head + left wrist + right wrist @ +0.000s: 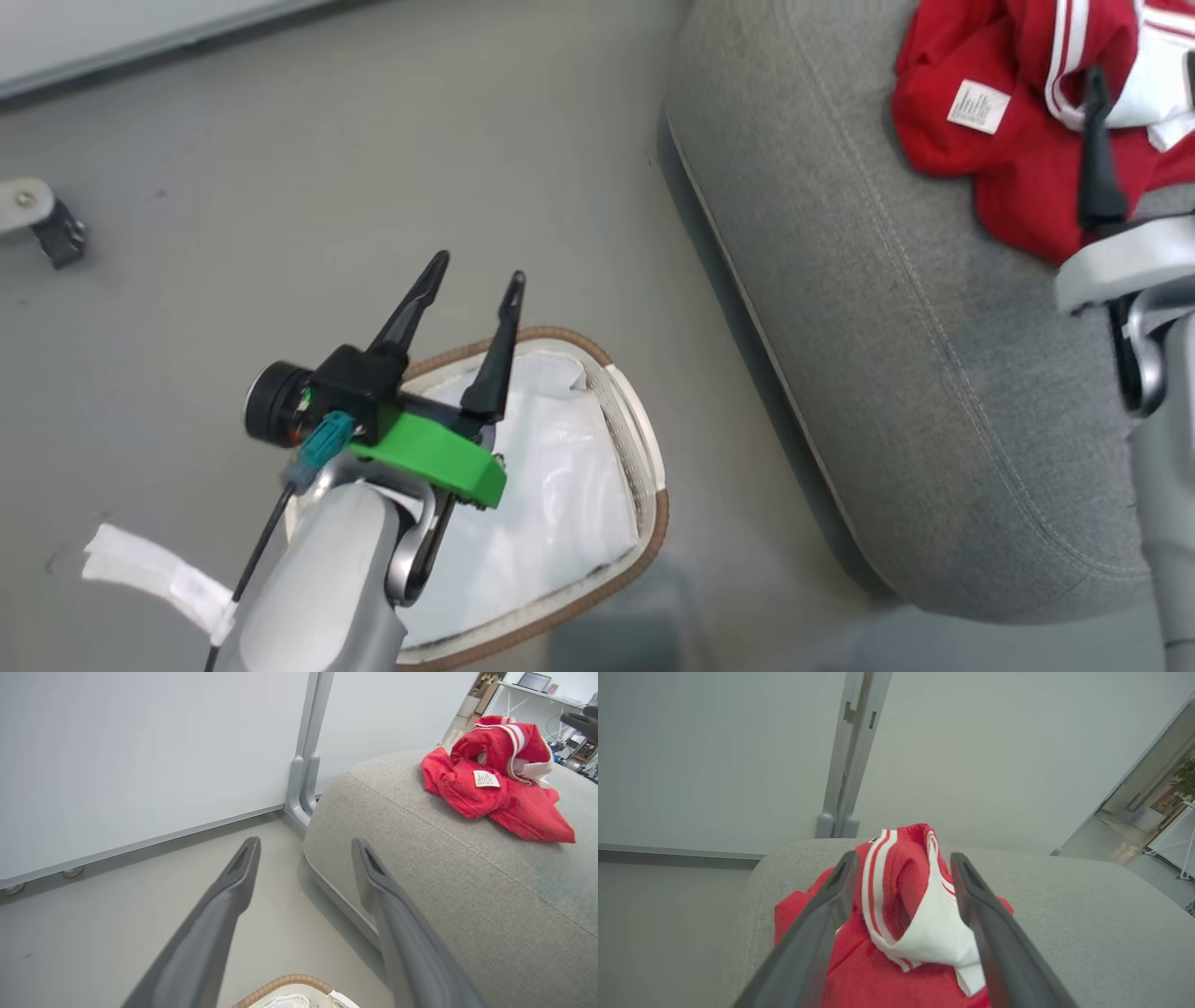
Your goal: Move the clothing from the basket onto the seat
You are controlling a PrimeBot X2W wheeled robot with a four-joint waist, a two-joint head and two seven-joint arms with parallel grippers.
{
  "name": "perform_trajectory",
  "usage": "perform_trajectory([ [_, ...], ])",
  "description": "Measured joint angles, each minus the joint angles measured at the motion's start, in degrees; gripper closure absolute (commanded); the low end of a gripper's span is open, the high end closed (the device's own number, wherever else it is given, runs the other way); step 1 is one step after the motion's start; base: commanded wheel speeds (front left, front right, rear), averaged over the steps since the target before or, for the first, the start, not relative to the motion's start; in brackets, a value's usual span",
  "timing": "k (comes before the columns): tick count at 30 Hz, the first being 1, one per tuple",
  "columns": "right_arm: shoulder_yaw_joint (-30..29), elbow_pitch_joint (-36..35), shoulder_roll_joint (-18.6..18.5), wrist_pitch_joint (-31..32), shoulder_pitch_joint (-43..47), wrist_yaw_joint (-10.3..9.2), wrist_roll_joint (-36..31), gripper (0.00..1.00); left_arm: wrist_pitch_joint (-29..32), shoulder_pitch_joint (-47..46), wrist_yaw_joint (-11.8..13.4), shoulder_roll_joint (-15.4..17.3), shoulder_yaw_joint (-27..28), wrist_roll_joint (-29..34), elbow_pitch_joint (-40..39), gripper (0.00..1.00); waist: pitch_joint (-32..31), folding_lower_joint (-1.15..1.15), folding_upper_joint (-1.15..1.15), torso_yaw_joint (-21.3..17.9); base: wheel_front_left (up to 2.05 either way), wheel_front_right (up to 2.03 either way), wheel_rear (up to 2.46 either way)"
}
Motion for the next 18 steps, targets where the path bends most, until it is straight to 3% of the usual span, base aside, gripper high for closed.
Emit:
perform_trajectory([
  [10, 6.73, -5.28, 5.68, 0.00, 7.71, 0.00, 5.75, 0.00, 0.00, 6.80, 0.00, -0.77, 10.89, 3.69, -0.20, 0.00, -7.23, 0.00, 0.00, 3.32, 0.00, 0.00, 0.00],
  [18, 9.71, -3.74, 8.73, 0.00, 13.83, 0.00, 6.39, 0.00, 0.00, 11.91, 0.01, -1.74, 18.46, 6.89, 0.87, 0.00, -10.79, 0.00, 0.00, 7.77, 0.00, 0.00, 0.00],
])
